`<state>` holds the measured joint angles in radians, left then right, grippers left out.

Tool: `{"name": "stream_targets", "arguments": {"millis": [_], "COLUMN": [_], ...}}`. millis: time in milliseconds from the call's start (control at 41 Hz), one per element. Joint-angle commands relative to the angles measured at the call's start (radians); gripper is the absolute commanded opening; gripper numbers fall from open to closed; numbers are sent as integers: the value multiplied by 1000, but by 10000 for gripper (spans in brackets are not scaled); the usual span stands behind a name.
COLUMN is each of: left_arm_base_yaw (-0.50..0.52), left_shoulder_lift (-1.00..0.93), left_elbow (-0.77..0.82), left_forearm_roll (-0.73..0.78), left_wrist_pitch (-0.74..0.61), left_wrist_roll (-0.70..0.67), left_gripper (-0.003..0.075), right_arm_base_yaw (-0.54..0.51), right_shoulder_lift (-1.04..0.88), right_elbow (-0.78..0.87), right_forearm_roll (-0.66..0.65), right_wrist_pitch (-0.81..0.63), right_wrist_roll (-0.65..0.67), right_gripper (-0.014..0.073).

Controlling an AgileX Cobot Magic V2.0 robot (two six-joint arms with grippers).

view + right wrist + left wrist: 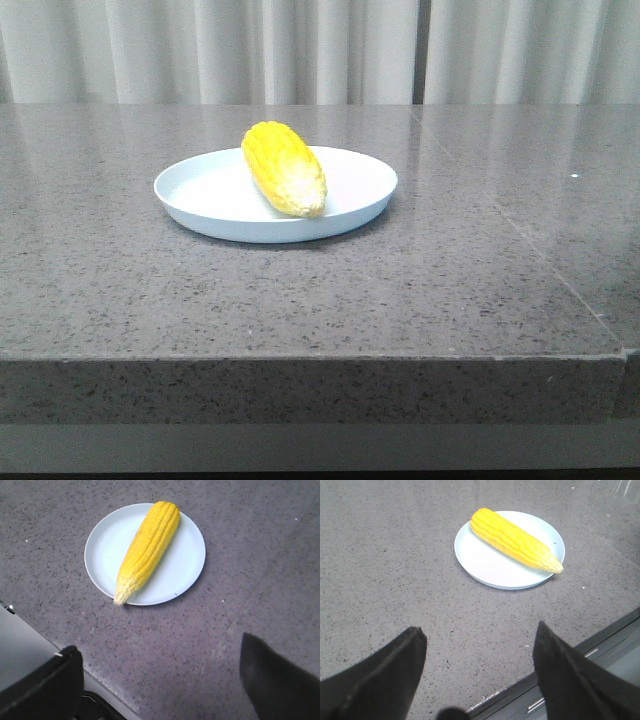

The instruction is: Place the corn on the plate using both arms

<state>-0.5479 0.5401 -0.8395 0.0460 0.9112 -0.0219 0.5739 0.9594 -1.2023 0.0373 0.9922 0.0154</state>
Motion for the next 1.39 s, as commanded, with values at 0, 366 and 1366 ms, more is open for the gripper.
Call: {"name": "stream_targets", "arguments": {"millis": [0, 366, 1366], "left_arm_base_yaw": [-9, -9, -9], "left_shoulder_lift": [6, 6, 6], "left_elbow": [-25, -25, -25], "left_forearm_roll": [-4, -4, -4], "left_wrist_pitch": [-71, -71, -68], "left_wrist_roll": [-8, -8, -8], "left_gripper": [459, 459, -20], "right_arm_base_yaw": [-3, -3, -3], "right_shoulder_lift": [-97, -382, -428], "right_elbow": [37, 233, 255], "right_forearm_roll": [-16, -16, -16], "right_wrist_pitch": [-63, -47, -54], "right_wrist_roll": [-10, -7, -8], "right_gripper": [655, 655, 26]}}
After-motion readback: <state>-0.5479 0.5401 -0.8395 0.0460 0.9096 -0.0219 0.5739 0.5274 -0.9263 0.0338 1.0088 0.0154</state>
